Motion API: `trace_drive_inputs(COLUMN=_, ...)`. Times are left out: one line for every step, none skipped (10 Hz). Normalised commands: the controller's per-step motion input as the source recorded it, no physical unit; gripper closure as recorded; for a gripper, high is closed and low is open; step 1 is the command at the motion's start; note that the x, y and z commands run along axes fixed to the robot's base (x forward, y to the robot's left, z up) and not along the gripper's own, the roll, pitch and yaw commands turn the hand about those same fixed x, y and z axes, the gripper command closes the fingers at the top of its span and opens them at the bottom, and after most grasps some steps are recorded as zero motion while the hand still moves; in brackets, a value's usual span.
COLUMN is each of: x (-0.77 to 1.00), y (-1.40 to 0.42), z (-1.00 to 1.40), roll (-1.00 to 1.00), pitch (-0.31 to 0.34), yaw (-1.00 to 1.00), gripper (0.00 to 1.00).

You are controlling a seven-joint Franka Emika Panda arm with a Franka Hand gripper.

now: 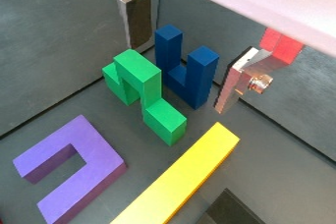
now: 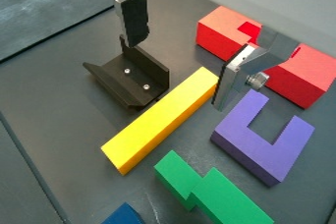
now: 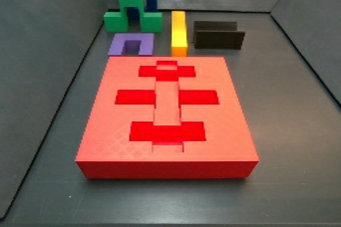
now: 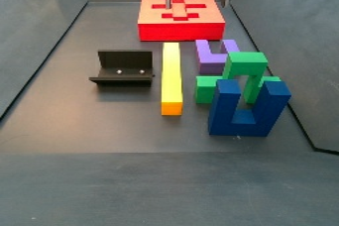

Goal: Pick up the purple object. Move up. Place the purple object on the fixture. Regrasp the purple object. Move to above the board. Insert the purple object.
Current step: Pick up the purple object.

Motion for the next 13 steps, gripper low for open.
trace_drive_inputs(x=0.03, y=0.0, z=0.0, roll=0.0, pitch=0.0, yaw=0.0, gripper=0.0)
trace_drive_inputs(x=0.29, y=-0.18, z=0.0, roll=0.03, pitch=0.036, yaw=-0.07, gripper=0.0)
trace_drive_inputs(x=0.17, y=-0.76, z=-0.09, roll=0.08, pitch=0.0, yaw=-0.09, gripper=0.0)
trace_drive_inputs(x=0.16, y=-1.0, z=-0.19, roll=0.05, pitch=-0.054, yaw=-0.04, gripper=0.0)
trace_drive_inputs(x=0.02, y=-1.0, z=-0.36, roll=0.06, pitch=-0.121, yaw=0.0, gripper=0.0)
trace_drive_inputs(x=-0.07, y=-1.0, z=-0.45, roll=0.01, pitch=-0.189, yaw=0.07, gripper=0.0)
trace_drive_inputs(x=-0.07, y=-1.0, z=-0.44, roll=0.01, pitch=-0.156, yaw=0.11, gripper=0.0)
trace_drive_inputs(x=-0.14, y=-1.0, z=-0.4, roll=0.0, pitch=-0.144, yaw=0.11, gripper=0.0)
trace_drive_inputs(x=-0.23, y=-0.95, z=-0.48, roll=0.01, pitch=-0.159, yaw=0.12, gripper=0.0)
trace_drive_inputs(x=-0.35, y=-0.73, z=-0.67, roll=0.0, pitch=-0.23, yaw=0.16, gripper=0.0)
trace_drive_inputs(x=-0.24, y=-0.55, z=-0.7, roll=0.08, pitch=-0.173, yaw=0.11, gripper=0.0)
trace_drive_inputs(x=-0.3, y=-0.48, z=-0.78, roll=0.08, pitch=-0.139, yaw=0.15, gripper=0.0)
trace_drive_inputs(x=-0.33, y=-0.4, z=-0.73, roll=0.03, pitch=-0.161, yaw=0.19, gripper=0.0)
